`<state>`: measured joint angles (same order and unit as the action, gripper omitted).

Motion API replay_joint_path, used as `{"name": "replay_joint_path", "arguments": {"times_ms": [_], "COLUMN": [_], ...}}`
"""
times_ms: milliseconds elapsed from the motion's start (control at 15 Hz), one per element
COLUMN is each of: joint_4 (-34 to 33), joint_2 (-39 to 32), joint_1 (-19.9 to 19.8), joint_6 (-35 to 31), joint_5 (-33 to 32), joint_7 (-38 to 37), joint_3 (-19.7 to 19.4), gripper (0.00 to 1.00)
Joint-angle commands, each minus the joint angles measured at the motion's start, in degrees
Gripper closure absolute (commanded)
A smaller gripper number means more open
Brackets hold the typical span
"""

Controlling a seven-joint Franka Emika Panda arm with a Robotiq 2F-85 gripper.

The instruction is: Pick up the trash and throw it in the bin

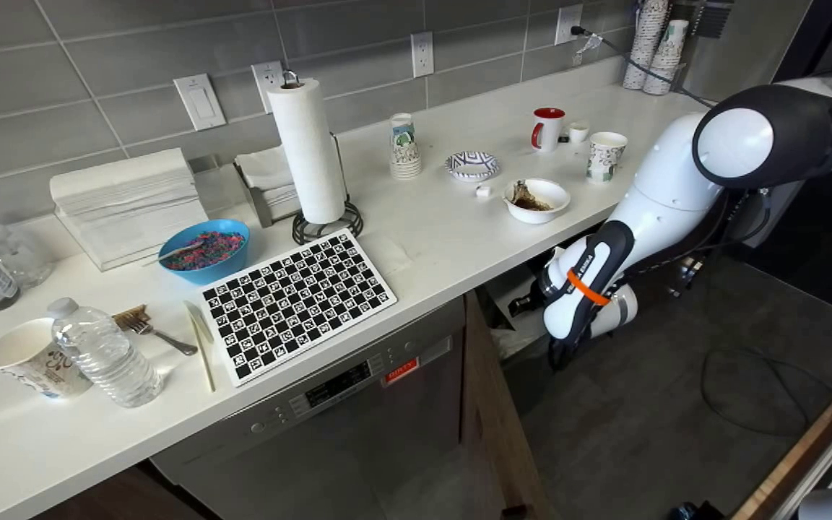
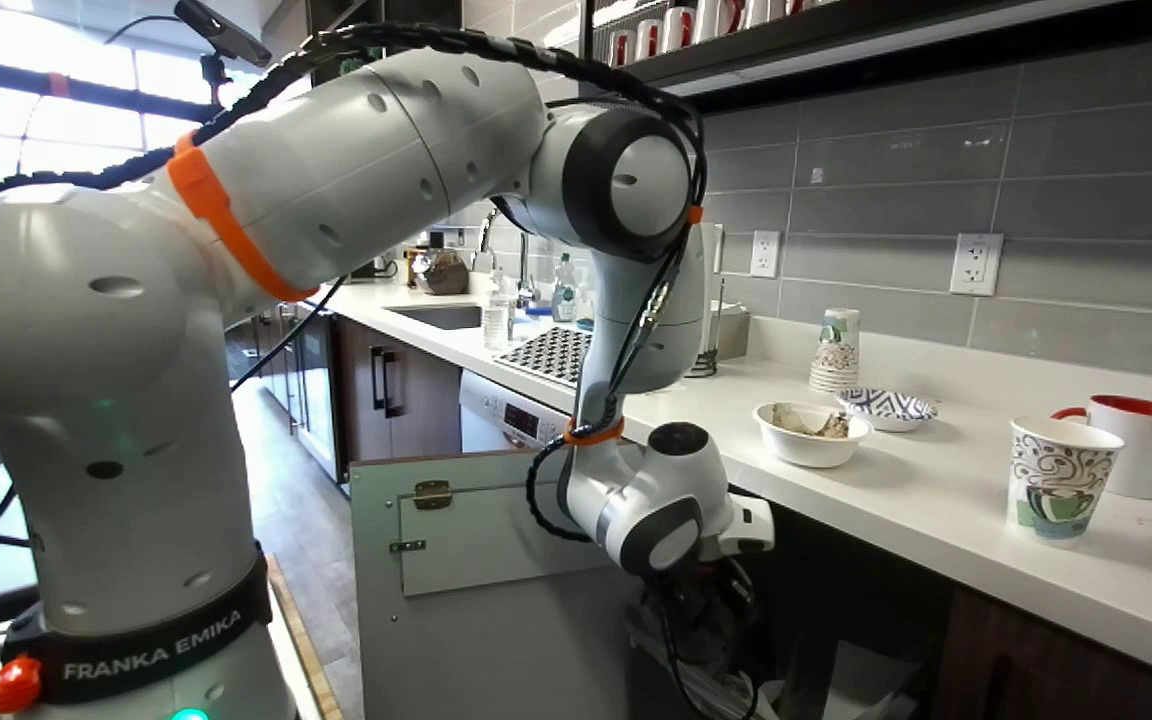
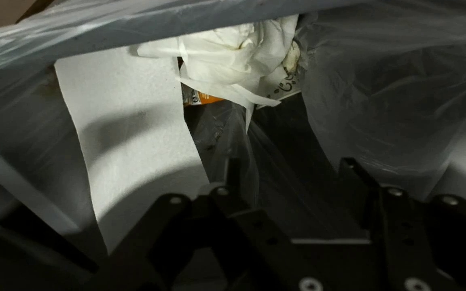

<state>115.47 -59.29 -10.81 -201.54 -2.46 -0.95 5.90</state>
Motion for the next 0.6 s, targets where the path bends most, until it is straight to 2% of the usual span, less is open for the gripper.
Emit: {"name": "replay_joint_path", "arguments": {"times_ms": [0, 133, 400, 533], "joint_4": [1.39, 3.79, 9.41, 12.48], "joint_2": [1.57, 4.33, 11.88, 16.43], "joint_1": [-0.87, -2.06, 0.68, 3.14], "joint_6": [1.83, 6.74, 20.72, 26.83], "joint_5": [-1.34, -2.43, 0.24, 0.93], "joint_7": [-0.64, -0.47, -0.01, -0.19], "joint_3": [0.80, 1.80, -1.37, -4.13], "gripper": [0.03, 0.00, 0.00, 0.00]}}
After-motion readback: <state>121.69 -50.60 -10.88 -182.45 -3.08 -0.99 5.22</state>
